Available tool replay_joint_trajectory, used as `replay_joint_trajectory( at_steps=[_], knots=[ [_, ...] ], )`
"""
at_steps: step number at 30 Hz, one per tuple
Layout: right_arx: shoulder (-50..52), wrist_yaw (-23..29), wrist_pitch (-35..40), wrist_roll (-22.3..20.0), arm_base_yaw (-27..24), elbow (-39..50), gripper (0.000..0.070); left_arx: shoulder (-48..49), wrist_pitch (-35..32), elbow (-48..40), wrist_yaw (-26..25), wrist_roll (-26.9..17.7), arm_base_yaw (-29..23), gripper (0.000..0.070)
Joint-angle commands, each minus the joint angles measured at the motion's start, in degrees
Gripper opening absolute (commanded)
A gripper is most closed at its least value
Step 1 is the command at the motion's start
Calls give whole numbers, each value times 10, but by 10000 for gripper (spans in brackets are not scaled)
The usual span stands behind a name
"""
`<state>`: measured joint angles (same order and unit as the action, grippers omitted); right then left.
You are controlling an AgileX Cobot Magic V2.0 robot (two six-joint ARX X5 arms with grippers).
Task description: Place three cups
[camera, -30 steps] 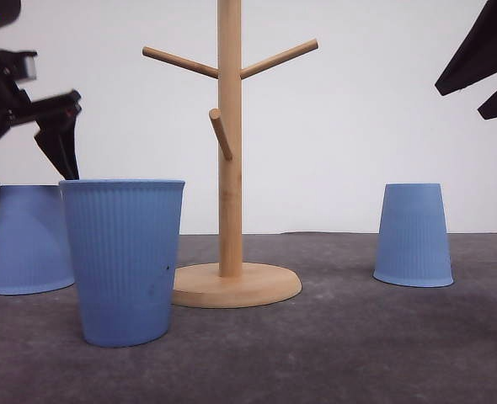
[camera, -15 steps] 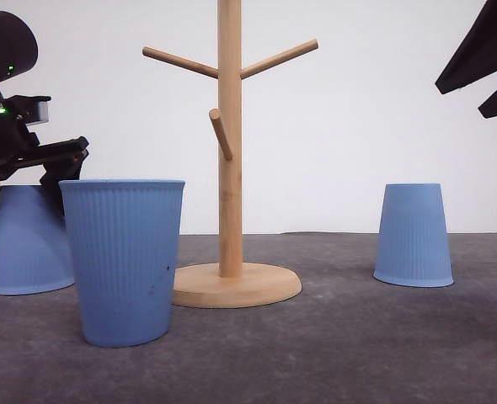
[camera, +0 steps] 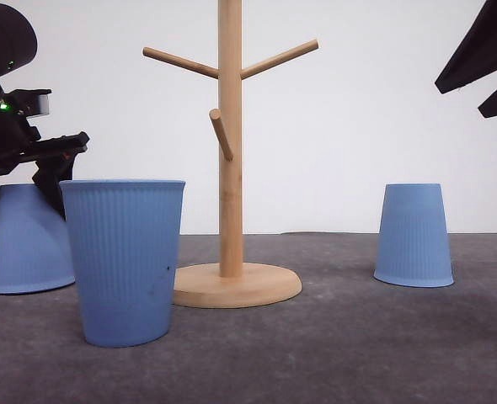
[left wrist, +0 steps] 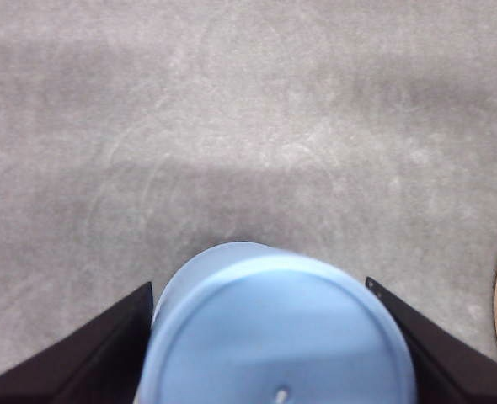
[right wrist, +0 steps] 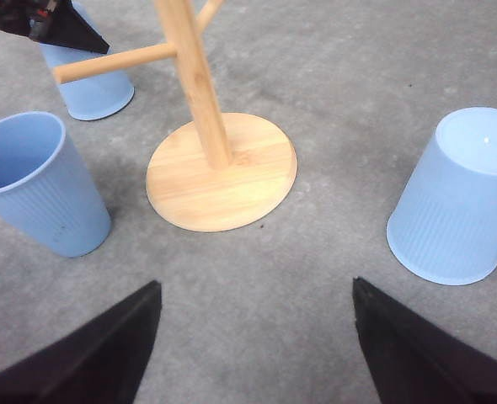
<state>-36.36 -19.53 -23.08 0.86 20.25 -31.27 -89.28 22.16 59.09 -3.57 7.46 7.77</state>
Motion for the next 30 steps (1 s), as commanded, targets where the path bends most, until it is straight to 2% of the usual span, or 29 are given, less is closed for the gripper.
replay_joint_trajectory(
  at_steps=[1, 7, 10, 13, 19, 26, 28, 30],
  knots=[
    [-2, -2, 8, 6, 4, -11, 457, 8, 4, 12, -6, -4, 1, 383],
    [-2, -2, 8, 6, 4, -11, 457, 60, 63, 13, -28, -2, -3, 383],
    [-2, -2, 8, 6, 4, -11, 457, 93, 90, 14, -53, 14, -11, 383],
    [-2, -2, 8, 6, 4, -11, 457, 124, 111, 15, -98, 39, -26, 383],
    [-2, -2, 8, 6, 4, -11, 457, 177, 131, 31, -224, 98, -75, 383],
    [-2, -2, 12, 6, 4, -11, 457, 196, 63, 52, -406, 221, -136, 383],
    [-2, -2, 16, 7, 4, -11, 457, 196, 23, 52, -436, 266, -142, 383],
    [-2, -2, 22, 7, 4, -11, 457, 196, -19, 52, -441, 302, -142, 383]
  ],
)
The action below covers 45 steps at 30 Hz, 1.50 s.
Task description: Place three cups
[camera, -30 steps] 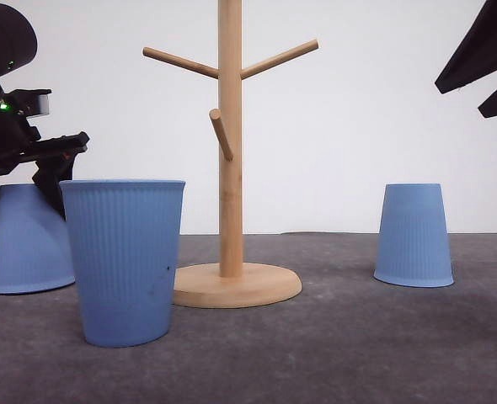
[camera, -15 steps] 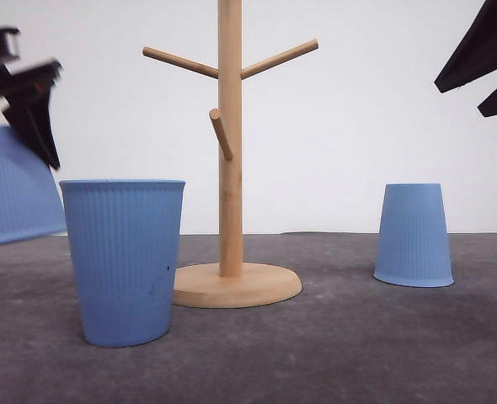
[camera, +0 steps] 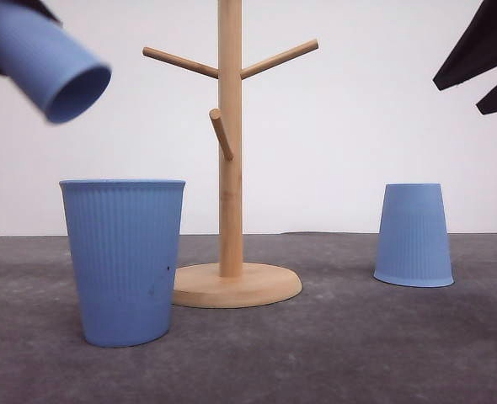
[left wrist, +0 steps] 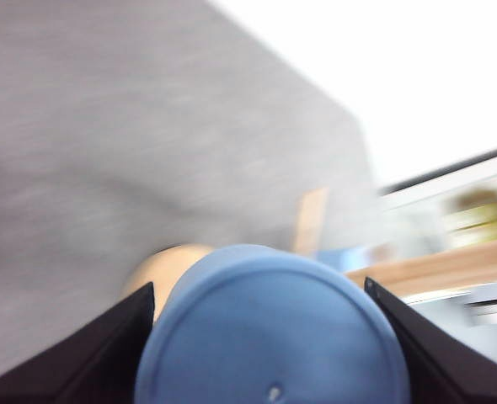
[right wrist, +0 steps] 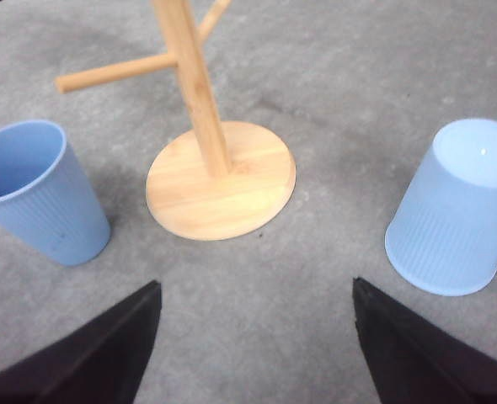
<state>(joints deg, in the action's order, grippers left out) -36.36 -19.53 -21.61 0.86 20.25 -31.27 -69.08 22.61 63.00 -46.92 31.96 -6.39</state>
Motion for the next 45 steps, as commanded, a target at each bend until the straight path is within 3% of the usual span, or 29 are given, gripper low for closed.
replay_joint_trajectory(
  at_steps=[1, 8, 21, 36, 41, 45],
  knots=[
    [-2, -2, 11, 7, 4, -11, 457, -6, -40, 13, -7, 70, 0, 383],
    [-2, -2, 28, 7, 4, -11, 457, -25, -115, 13, -2, 127, 26, 383],
    [-2, -2, 28, 17, 4, -11, 457, -101, -182, 13, 10, 171, 106, 383],
    [-2, -2, 28, 17, 4, -11, 457, -149, -196, 13, 39, 171, 160, 395],
    [-2, -2, 28, 17, 4, -11, 457, -150, -194, 13, 39, 170, 161, 493],
    [-2, -2, 28, 17, 4, -11, 457, -150, -186, 13, 24, 170, 157, 503]
  ],
)
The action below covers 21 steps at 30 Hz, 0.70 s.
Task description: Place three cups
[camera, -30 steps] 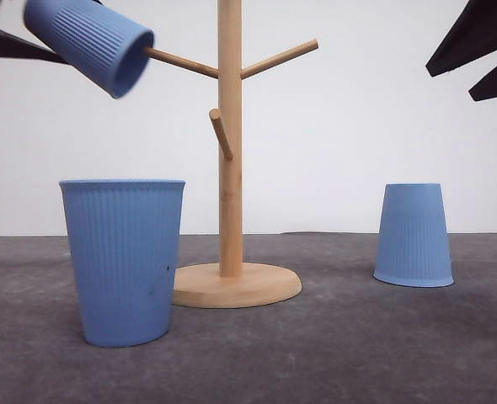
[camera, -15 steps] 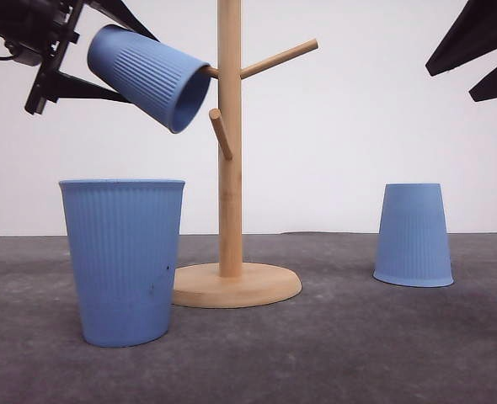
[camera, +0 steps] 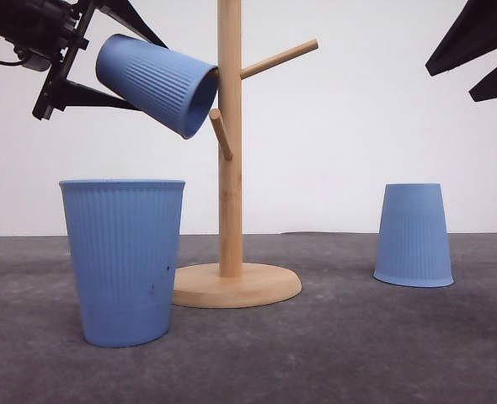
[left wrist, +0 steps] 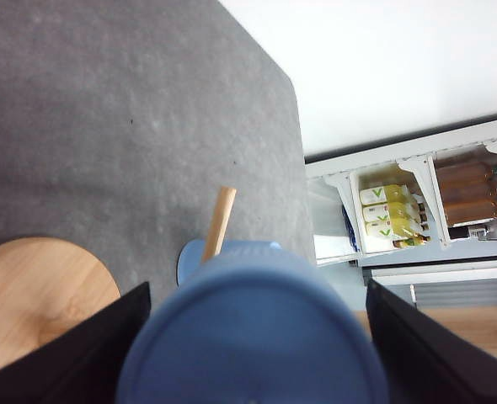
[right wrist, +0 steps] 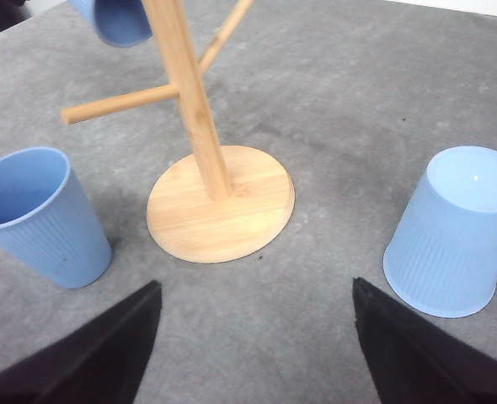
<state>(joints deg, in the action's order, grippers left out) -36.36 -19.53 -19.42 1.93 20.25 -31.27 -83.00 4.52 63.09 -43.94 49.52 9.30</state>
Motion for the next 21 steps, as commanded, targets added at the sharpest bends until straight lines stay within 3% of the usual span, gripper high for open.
replay_joint_trajectory(
  at_steps=[1, 12, 21],
  knots=[
    [-2, -2, 6, 6, 4, -11, 457, -10, -1, 12, -13, -6, -1, 514],
    [-2, -2, 6, 6, 4, -11, 457, -5, 37, 12, -72, -26, -13, 518],
    [-2, 0, 6, 6, 4, -11, 457, 27, 220, 12, -72, -189, -15, 517]
  ],
)
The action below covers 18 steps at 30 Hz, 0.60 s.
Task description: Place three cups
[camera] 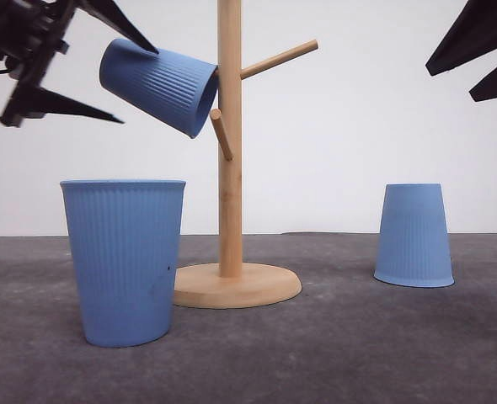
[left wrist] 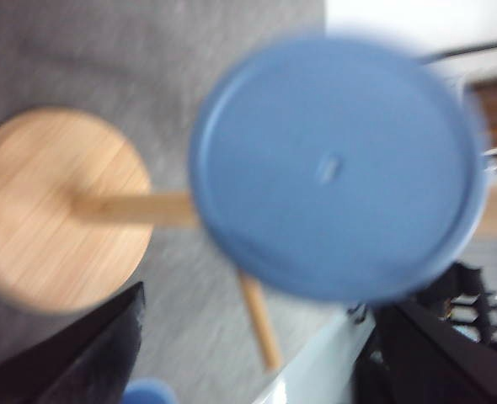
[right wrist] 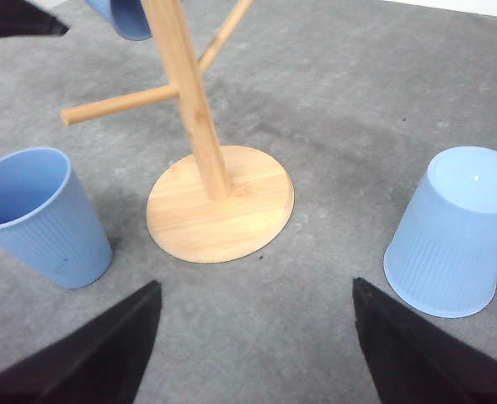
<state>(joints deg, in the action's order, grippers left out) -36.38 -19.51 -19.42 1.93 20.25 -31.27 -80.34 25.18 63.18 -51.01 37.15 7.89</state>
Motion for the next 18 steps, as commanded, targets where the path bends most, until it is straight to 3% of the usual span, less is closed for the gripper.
replay_joint_trajectory(
  at_steps=[1, 10, 14, 18],
  knots=[
    [-2, 0, 6, 6, 4, -11, 457, 6, 34, 10, -1, -87, -1, 517],
    [-2, 0, 6, 6, 4, -11, 457, 76, 143, 6, 17, -236, -2, 497],
    [-2, 0, 6, 6, 4, -11, 457, 121, 136, -13, 50, -257, -6, 397],
    [-2, 0, 6, 6, 4, -11, 457, 178, 90, -56, 75, -258, -13, 385]
  ],
)
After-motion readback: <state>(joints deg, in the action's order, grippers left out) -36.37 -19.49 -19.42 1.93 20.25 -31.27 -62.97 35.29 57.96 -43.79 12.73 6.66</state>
